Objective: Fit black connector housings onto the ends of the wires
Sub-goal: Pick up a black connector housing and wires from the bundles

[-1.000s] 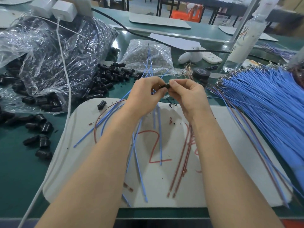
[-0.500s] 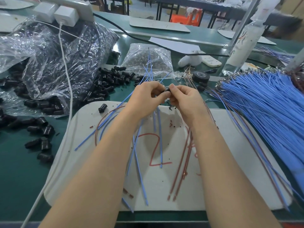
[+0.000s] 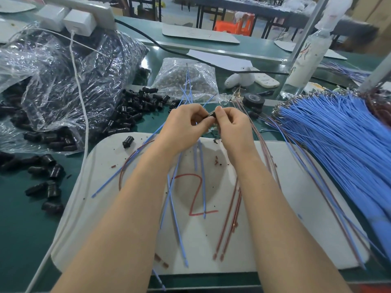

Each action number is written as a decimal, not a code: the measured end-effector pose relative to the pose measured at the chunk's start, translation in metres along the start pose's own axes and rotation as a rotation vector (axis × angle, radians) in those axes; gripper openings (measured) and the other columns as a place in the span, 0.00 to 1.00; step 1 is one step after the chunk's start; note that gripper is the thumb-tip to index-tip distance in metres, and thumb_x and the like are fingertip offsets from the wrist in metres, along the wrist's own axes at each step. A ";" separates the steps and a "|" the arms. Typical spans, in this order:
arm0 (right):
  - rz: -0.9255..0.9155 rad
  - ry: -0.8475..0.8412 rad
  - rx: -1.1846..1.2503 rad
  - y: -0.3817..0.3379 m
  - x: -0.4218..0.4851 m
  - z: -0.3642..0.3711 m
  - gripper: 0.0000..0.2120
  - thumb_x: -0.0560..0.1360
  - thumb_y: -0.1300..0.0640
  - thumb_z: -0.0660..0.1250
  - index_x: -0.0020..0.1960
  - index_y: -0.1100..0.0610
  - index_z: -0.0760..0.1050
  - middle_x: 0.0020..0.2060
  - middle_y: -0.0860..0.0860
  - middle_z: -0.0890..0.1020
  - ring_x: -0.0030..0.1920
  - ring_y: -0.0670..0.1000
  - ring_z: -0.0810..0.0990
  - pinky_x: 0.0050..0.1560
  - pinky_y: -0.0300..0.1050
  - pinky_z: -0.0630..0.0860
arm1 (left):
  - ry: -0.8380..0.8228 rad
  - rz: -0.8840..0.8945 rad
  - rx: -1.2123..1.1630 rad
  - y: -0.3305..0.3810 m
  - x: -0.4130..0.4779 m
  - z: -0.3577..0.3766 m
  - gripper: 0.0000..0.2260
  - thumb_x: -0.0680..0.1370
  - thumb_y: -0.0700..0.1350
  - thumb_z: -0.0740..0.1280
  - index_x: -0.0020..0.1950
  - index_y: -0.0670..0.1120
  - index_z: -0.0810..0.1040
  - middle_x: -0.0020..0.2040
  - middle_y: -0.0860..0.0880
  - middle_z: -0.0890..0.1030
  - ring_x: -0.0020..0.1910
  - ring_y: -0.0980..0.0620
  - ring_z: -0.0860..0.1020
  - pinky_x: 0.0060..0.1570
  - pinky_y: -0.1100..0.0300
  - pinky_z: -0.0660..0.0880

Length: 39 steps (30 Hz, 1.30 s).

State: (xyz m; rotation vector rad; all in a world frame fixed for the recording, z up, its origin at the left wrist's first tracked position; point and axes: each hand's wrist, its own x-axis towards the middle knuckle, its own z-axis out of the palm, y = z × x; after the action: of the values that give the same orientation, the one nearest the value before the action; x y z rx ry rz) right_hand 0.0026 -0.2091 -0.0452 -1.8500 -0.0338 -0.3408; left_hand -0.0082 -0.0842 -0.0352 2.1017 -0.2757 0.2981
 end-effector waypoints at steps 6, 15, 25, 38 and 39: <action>0.061 0.013 0.049 0.002 0.003 0.006 0.15 0.80 0.57 0.61 0.35 0.53 0.72 0.27 0.43 0.72 0.27 0.38 0.69 0.35 0.35 0.65 | -0.046 -0.036 0.029 -0.002 0.001 -0.005 0.06 0.76 0.47 0.68 0.43 0.45 0.80 0.32 0.54 0.78 0.30 0.62 0.73 0.35 0.71 0.68; 0.054 0.216 -0.161 0.005 0.007 -0.019 0.05 0.78 0.57 0.63 0.48 0.57 0.76 0.40 0.49 0.79 0.40 0.45 0.76 0.43 0.35 0.71 | 0.266 -0.139 -0.134 -0.012 0.005 -0.007 0.04 0.77 0.48 0.68 0.46 0.48 0.79 0.39 0.51 0.83 0.39 0.56 0.79 0.43 0.65 0.74; -0.124 -0.044 -0.526 0.009 -0.002 -0.004 0.14 0.76 0.65 0.61 0.57 0.56 0.79 0.55 0.54 0.80 0.55 0.52 0.77 0.57 0.40 0.68 | 0.393 -0.190 -0.115 -0.015 0.004 -0.007 0.04 0.78 0.47 0.66 0.48 0.47 0.79 0.42 0.50 0.83 0.45 0.53 0.80 0.46 0.64 0.73; -0.126 -0.072 -0.692 0.011 0.003 -0.011 0.22 0.76 0.67 0.56 0.65 0.51 0.74 0.66 0.51 0.75 0.74 0.53 0.61 0.74 0.59 0.52 | 0.349 -0.203 -0.119 -0.016 0.004 -0.003 0.08 0.78 0.46 0.67 0.54 0.45 0.79 0.44 0.49 0.83 0.47 0.52 0.80 0.50 0.62 0.74; -0.126 -0.074 -0.710 0.011 0.004 -0.014 0.22 0.76 0.67 0.56 0.65 0.51 0.75 0.67 0.51 0.74 0.73 0.53 0.61 0.73 0.59 0.54 | 0.347 -0.203 -0.119 -0.016 0.004 -0.003 0.08 0.78 0.46 0.67 0.53 0.45 0.79 0.44 0.49 0.83 0.47 0.52 0.80 0.49 0.62 0.74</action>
State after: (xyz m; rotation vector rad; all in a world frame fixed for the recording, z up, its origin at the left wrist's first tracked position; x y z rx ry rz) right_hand 0.0060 -0.2260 -0.0512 -2.5716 -0.0895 -0.4041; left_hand 0.0007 -0.0736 -0.0450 1.9031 0.1226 0.5033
